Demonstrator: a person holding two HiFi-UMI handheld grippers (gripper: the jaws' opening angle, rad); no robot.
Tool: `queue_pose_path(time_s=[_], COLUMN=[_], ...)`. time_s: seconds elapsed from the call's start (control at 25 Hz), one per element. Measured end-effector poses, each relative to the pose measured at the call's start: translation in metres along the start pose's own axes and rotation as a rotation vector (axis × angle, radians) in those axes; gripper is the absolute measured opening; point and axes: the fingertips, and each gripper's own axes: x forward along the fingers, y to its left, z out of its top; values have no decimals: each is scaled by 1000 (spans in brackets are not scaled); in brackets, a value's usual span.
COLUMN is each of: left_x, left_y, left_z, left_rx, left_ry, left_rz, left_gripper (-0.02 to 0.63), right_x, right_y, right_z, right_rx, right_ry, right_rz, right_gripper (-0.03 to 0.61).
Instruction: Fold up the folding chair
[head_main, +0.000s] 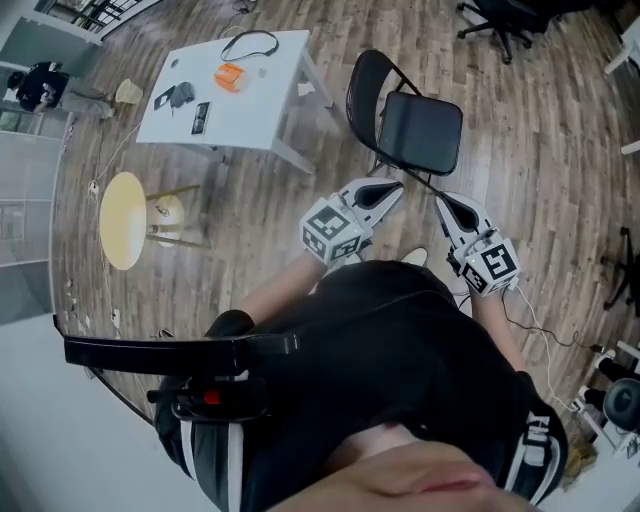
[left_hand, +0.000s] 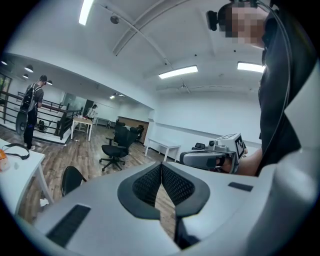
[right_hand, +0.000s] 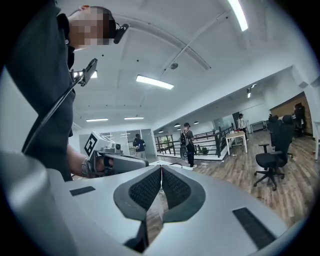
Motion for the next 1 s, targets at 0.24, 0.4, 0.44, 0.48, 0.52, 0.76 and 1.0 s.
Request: queue_pose_path(time_s=[0.24, 0.4, 0.44, 0.48, 0.52, 0.76, 1.0], left_x=[27, 44, 48, 51, 54, 62, 65], left_y=[3, 16, 18, 21, 25, 57, 99], left_z=[2, 14, 17, 19, 21, 20, 26], left_rx=[7, 16, 19, 21, 23, -10, -22], left_ry=[7, -7, -9, -12, -14, -7, -7], left_rz=[-6, 22, 31, 39, 47, 58, -1], left_gripper=[6, 6, 6, 6, 6, 6, 6], right_x=[-12, -12, -12, -12, -11, 15, 65], right_y=[-19, -38, -44, -50, -57, -80, -88], right_z=[-4, -2, -3, -4, -4, -3, 6], right_rx=[11, 1, 5, 11, 19, 36, 25], right_ry=[-18, -14, -12, -12, -10, -9, -2], right_rz=[19, 37, 36, 32, 29, 21, -3], right_gripper=[11, 11, 11, 11, 11, 11, 11])
